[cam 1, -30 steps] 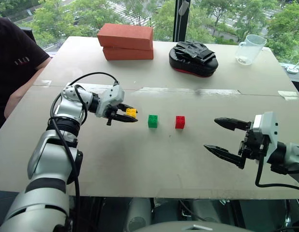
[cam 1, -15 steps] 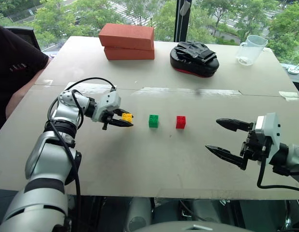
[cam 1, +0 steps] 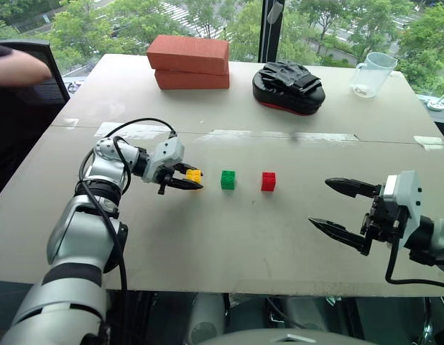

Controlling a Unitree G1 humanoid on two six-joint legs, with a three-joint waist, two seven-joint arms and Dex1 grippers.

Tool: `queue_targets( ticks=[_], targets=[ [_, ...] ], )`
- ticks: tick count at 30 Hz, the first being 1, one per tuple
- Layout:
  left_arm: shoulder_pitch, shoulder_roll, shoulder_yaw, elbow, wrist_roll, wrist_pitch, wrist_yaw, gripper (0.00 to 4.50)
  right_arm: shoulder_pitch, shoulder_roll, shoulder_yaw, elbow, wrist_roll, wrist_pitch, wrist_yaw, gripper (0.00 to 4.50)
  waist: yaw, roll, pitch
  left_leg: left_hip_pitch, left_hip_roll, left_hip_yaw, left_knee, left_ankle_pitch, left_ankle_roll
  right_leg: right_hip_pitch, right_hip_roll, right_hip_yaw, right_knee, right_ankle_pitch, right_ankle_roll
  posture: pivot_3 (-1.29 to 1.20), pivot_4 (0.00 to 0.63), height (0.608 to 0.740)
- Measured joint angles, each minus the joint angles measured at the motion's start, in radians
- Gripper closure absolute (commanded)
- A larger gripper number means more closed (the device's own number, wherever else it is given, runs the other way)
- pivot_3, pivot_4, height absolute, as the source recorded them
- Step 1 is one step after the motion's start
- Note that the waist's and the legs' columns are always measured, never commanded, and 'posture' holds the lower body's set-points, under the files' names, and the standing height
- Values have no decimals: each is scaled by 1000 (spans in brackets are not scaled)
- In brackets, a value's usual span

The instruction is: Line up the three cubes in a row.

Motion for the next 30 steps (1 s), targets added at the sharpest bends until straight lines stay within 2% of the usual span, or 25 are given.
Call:
queue_targets(
  ticks=[4, 7, 11, 17, 22, 25, 26, 27, 28, 30],
  targets=[
    [-8, -18, 25, 19, 22, -17, 2, 3173, 14, -1, -4, -12, 1, 0, -1, 0, 0, 0, 0, 0, 0, 0, 0, 0, 0, 0, 0, 0, 0, 0, 0, 0, 150, 740],
    [-8, -28, 44, 29, 52, -38, 4, 1671, 21, -2, -6, -27, 5, 0, -3, 0, 0, 0, 0, 0, 0, 0, 0, 0, 0, 0, 0, 0, 0, 0, 0, 0, 150, 740],
    [-7, -28, 58, 38, 81, -64, 24, 46, 33, -2, -15, -28, 5, 0, -4, 0, 0, 0, 0, 0, 0, 0, 0, 0, 0, 0, 0, 0, 1, 0, 0, 0, 150, 740],
    [6, -6, 111, 33, 89, -76, 56, 46, 42, -6, -35, -31, 10, 0, -2, 0, -3, 0, 0, 1, 0, 0, 0, 0, 0, 0, 0, 0, 1, 0, 0, 0, 150, 740],
    [126, 70, 216, -91, 13, -4, 38, 46, 48, -20, -42, -25, 14, 0, 21, 0, -6, 0, 0, 1, 1, 0, 0, 0, 0, 0, -1, 2, 1, 0, 0, 0, 150, 740],
    [288, 131, 288, -319, -66, 111, 38, 46, 52, -22, -50, -13, 21, -1, 41, 0, -7, 0, 0, 1, 2, 0, 0, 0, 0, 0, -4, 4, 1, 0, 0, 0, 150, 740],
    [414, 157, 332, -475, -111, 176, 61, 46, 53, -23, -52, -5, 27, -1, 49, 0, -12, 1, 0, 2, 2, 1, 0, 0, 0, 1, -5, 6, 1, 0, -1, 0, 150, 740],
    [449, 160, 342, -513, -123, 199, 67, 46, 57, -23, -54, 2, 28, -1, 51, 0, -12, 1, 0, 3, 2, 0, 0, 0, 0, 1, -6, 5, 1, 1, -1, 0, 150, 740],
    [581, 170, 389, -673, -163, 271, 115, 46, 47, -23, -48, 13, 32, 0, 59, 0, -15, 1, 0, 2, 2, 0, 0, 0, 0, 1, -6, 5, 0, 0, -2, 0, 150, 740],
    [704, 171, 420, -820, -201, 350, 163, 46, 52, -23, -47, 22, 33, 0, 67, 0, -14, 1, 0, 3, 2, 0, 0, 0, 0, 2, -7, 4, 1, -1, -2, 0, 150, 740]
  ],
)
